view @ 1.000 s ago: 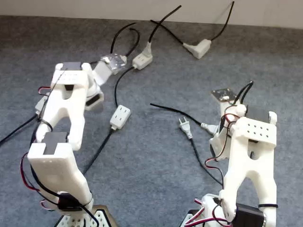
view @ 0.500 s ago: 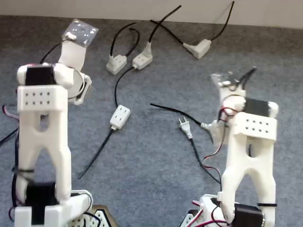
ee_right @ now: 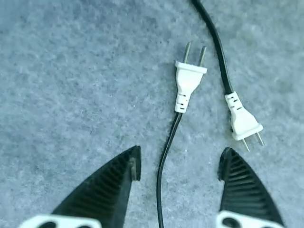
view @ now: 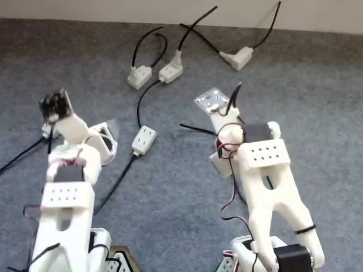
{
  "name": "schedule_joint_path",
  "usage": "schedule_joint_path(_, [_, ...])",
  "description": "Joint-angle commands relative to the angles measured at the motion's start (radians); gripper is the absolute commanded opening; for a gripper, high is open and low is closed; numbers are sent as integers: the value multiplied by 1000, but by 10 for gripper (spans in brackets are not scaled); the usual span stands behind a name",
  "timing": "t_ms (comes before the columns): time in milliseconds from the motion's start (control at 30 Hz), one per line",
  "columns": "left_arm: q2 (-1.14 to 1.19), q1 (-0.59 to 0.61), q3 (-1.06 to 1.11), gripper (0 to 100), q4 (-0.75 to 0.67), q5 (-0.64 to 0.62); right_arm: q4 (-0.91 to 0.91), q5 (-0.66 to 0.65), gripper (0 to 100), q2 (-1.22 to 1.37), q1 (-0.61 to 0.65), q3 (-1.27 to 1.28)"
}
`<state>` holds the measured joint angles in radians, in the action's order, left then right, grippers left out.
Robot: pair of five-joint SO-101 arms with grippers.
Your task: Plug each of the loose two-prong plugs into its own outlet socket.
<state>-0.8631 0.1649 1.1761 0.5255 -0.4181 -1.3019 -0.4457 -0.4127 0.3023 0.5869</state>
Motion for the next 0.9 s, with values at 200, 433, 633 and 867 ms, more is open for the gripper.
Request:
schedule_joint_path(200, [-263,5,380,210,-474,-9,278,8,258,-18,15,166])
schedule_joint_path(433, [-272,-35,390,210,-474,48,441,9,258,-18,15,280])
schedule_joint_path(633, [-272,-35,392,210,-474,48,619,123,257,-18,15,401])
schedule_joint_path(867, [-272,-35,394,210,-474,48,862,161,257,-18,13,524])
